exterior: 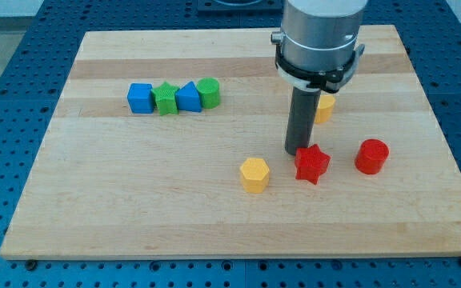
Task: Slightly move the red star towards the top
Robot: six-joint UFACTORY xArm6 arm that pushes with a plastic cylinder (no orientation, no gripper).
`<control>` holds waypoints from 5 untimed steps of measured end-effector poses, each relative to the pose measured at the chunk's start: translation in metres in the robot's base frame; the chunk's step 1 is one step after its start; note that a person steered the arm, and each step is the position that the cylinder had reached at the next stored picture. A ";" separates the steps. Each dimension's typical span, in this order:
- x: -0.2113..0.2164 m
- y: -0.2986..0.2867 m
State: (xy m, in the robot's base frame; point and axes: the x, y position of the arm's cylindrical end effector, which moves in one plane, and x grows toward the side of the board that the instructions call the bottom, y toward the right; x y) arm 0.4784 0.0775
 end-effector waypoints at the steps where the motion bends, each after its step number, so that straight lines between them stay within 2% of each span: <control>1: 0.001 0.013; 4: 0.006 0.074; 5: 0.022 0.084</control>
State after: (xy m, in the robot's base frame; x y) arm 0.5007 0.1616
